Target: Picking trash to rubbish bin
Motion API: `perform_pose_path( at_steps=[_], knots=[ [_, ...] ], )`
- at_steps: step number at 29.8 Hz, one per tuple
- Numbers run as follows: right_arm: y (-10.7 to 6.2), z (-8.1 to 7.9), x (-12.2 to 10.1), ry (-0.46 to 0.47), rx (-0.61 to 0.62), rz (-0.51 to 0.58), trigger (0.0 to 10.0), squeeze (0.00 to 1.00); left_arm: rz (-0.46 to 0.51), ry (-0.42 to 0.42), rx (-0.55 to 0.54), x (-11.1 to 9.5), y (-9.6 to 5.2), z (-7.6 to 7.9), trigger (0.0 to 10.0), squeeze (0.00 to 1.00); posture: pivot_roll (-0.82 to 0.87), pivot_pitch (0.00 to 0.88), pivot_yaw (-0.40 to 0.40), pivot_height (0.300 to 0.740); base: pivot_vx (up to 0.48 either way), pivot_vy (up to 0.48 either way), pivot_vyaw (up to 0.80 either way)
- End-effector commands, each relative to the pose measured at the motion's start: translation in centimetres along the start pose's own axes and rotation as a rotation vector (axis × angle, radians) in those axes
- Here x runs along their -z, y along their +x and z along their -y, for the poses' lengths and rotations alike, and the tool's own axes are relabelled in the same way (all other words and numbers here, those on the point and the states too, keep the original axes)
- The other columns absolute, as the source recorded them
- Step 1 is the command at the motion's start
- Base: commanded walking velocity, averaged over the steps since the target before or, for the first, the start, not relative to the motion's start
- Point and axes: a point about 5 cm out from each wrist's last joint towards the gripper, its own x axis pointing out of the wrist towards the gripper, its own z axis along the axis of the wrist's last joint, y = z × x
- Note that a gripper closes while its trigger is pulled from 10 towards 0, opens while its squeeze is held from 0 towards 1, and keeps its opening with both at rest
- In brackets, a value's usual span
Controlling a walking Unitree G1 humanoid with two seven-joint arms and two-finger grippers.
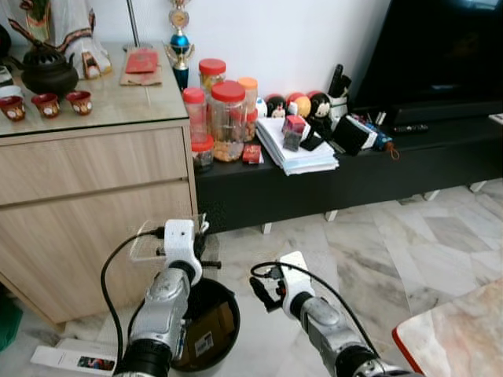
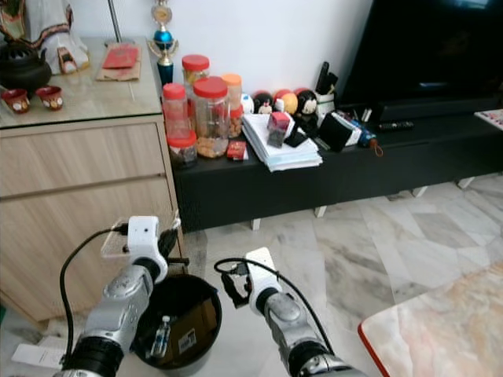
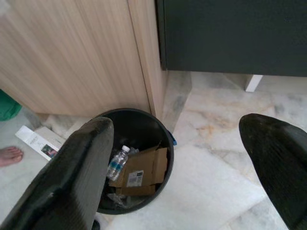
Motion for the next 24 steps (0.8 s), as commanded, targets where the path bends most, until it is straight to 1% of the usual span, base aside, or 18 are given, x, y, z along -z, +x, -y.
perform_pose_path(
  at_steps=[1, 3, 4, 5, 9, 16, 18, 19, 21, 22, 23, 24],
  knots=[
    [0.23, 0.16, -0.99, 0.001, 0.008, 0.036, 10.0, 0.00, -0.010, -0.070, 0.047, 0.53, 0.44, 0.65, 10.0, 0.00, 0.13, 0.000, -0.109, 0.740, 0.000, 0.000, 0.00],
    [0.24, 0.15, -1.03, 0.001, 0.007, 0.037, 10.0, 0.00, -0.015, -0.073, 0.051, 0.70, 0.47, 0.70, 10.0, 0.00, 0.13, 0.000, -0.109, 0.740, 0.000, 0.000, 0.00],
    [0.29, 0.08, -1.13, 0.000, 0.004, 0.040, 10.0, 0.00, -0.017, -0.101, 0.059, 0.97, 0.60, 0.78, 10.0, 0.00, 0.13, 0.000, -0.109, 0.740, 0.000, 0.000, 0.00],
    [0.29, 0.08, -1.13, 0.000, 0.004, 0.040, 10.0, 0.00, -0.017, -0.101, 0.059, 0.97, 0.60, 0.78, 10.0, 0.00, 0.13, 0.000, -0.109, 0.740, 0.000, 0.000, 0.00],
    [0.37, 0.04, -1.43, 0.001, -0.002, 0.051, 10.0, 0.00, -0.006, -0.177, 0.065, 1.30, 0.85, 0.84, 10.0, 0.00, 0.12, 0.000, -0.112, 0.740, 0.000, 0.000, 0.00],
    [0.37, 0.24, -1.65, 0.001, -0.001, 0.057, 10.0, 0.00, 0.020, -0.227, 0.113, 1.27, 1.15, 1.24, 10.0, 0.00, 0.11, 0.000, -0.120, 0.740, 0.000, 0.000, 0.00],
    [0.36, 0.28, -1.69, -0.001, -0.001, 0.059, 10.0, 0.00, 0.027, -0.244, 0.129, 1.27, 1.18, 1.34, 10.0, 0.06, 0.11, 0.000, -0.123, 0.740, 0.000, 0.000, 0.00],
    [0.36, 0.31, -1.74, -0.002, -0.002, 0.060, 10.0, 0.00, 0.035, -0.272, 0.139, 1.24, 1.21, 1.41, 10.0, 0.06, 0.11, 0.000, -0.125, 0.740, 0.000, 0.000, 0.00],
    [0.37, 0.31, -1.77, -0.002, -0.002, 0.061, 10.0, 0.00, 0.039, -0.286, 0.143, 1.24, 1.24, 1.41, 10.0, 0.06, 0.11, 0.000, -0.125, 0.740, 0.000, 0.000, 0.00],
    [0.37, 0.32, -1.79, -0.003, -0.003, 0.062, 10.0, 0.00, 0.040, -0.317, 0.151, 1.31, 1.26, 1.45, 10.0, 0.05, 0.11, 0.000, -0.129, 0.740, 0.000, 0.000, 0.00],
    [0.37, 0.32, -1.79, -0.003, -0.003, 0.062, 10.0, 0.00, 0.040, -0.317, 0.151, 1.31, 1.26, 1.45, 10.0, 0.05, 0.11, 0.000, -0.129, 0.740, 0.000, 0.000, 0.00],
    [0.36, 0.35, -1.81, -0.004, -0.004, 0.062, 10.0, 0.00, 0.037, -0.356, 0.161, 1.45, 1.27, 1.55, 10.0, 0.03, 0.11, 0.000, -0.130, 0.740, 0.000, 0.000, 0.00]
  ],
)
